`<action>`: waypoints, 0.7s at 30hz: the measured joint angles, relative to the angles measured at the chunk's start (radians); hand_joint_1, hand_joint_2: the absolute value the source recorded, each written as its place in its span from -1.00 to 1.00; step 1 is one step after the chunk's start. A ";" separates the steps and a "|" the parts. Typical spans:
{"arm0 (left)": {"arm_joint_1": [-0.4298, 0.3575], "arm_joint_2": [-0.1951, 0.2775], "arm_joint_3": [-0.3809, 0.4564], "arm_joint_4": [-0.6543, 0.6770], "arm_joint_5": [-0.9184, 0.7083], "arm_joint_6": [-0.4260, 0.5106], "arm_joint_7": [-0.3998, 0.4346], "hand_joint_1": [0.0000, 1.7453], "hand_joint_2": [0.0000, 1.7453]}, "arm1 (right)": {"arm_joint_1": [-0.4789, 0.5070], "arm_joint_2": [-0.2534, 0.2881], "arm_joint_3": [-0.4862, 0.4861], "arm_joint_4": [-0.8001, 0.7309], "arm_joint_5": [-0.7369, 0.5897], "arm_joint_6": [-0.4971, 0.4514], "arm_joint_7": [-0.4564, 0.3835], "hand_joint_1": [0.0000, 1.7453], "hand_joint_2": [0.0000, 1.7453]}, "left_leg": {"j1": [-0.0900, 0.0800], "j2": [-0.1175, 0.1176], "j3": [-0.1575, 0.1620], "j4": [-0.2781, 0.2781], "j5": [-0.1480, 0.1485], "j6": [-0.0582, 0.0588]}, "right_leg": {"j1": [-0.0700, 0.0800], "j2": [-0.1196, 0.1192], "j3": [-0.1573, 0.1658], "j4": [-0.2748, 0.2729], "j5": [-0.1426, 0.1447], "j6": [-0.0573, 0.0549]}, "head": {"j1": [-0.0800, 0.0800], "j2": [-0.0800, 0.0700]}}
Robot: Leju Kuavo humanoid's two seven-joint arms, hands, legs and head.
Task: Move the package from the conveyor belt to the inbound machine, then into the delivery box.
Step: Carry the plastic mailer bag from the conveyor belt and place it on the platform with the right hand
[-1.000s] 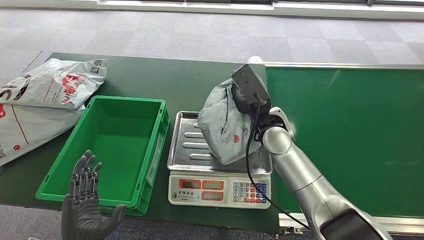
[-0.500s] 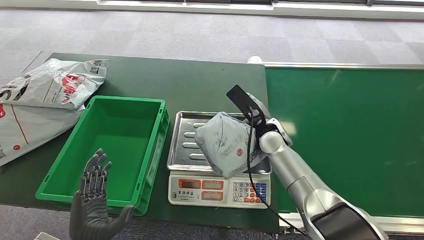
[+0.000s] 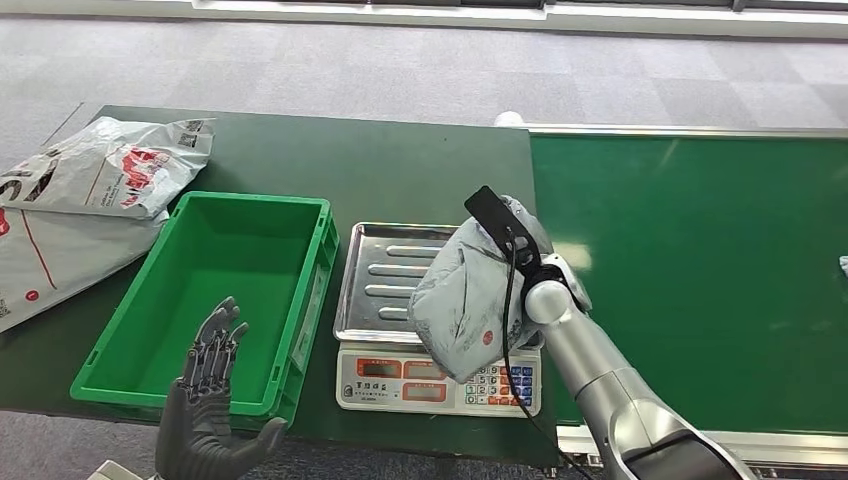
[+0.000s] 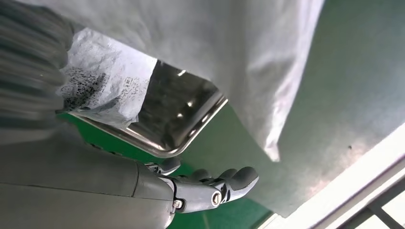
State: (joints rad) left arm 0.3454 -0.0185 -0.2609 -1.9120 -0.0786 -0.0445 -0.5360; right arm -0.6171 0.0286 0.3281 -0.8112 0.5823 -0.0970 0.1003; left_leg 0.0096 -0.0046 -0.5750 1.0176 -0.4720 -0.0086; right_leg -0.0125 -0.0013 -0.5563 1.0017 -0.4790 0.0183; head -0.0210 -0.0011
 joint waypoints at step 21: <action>-0.096 -0.002 -0.125 0.017 -0.139 0.064 0.021 -1.00 1.00 | 0.463 -0.033 -0.172 -1.108 -0.061 -0.490 -0.560 -1.00 1.00 | 0.000 0.001 -0.001 0.000 -0.001 0.000 | 0.000 0.000 -0.003 -0.001 -0.001 0.000 | 0.000 0.000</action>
State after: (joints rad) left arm 0.2495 -0.0205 -0.3855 -1.8954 -0.2173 0.0194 -0.5147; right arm -0.1546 -0.0040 0.1558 -1.9195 0.5209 -0.5873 -0.4599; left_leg 0.0095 -0.0040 -0.5765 1.0177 -0.4731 -0.0082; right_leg -0.0126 -0.0014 -0.5592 1.0006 -0.4800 0.0185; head -0.0206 -0.0011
